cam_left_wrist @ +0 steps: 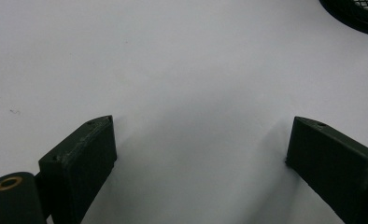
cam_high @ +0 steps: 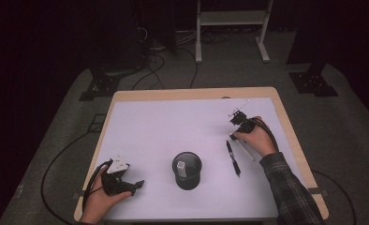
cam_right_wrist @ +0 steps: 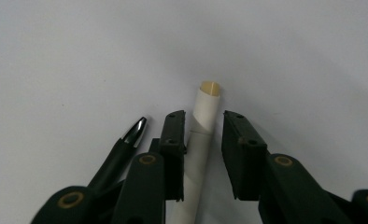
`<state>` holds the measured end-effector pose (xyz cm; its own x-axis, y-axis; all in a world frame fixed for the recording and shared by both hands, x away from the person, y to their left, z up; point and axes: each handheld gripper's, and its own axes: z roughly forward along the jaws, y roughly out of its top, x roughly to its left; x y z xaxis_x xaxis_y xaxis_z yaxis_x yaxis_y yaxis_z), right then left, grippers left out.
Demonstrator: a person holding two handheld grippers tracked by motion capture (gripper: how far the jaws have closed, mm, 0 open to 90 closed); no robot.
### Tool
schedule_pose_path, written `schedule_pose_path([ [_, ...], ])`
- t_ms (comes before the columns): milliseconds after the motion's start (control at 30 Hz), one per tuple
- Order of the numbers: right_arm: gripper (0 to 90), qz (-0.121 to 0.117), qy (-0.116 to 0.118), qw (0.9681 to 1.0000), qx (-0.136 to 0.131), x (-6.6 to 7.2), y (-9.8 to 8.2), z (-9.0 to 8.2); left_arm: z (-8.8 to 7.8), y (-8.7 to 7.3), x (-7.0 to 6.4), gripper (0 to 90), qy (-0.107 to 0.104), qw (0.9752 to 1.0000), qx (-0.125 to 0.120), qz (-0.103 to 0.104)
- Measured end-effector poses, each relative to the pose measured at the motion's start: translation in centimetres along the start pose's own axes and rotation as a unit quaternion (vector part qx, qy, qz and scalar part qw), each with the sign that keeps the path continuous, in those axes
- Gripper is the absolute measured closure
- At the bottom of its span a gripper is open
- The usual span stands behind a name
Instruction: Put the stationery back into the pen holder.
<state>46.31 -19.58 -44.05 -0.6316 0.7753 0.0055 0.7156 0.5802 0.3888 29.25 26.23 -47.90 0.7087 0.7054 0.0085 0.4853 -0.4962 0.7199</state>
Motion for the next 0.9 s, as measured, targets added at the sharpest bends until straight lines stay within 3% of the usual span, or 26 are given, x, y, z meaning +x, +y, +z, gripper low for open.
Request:
schedule_pose_path([
  [600, 76.0, 0.009, 0.004, 0.9984, 0.055, -0.3, 1.6, 0.6, 0.0, 0.0, 0.0, 7.6, 0.000, 1.0000, 0.002, 0.000],
  [900, 78.0, 0.000, -0.003, 0.9969, 0.079, 0.0, 2.2, 0.8, 0.0, 0.0, 0.0, 7.6, -0.001, 1.0000, 0.002, 0.000],
])
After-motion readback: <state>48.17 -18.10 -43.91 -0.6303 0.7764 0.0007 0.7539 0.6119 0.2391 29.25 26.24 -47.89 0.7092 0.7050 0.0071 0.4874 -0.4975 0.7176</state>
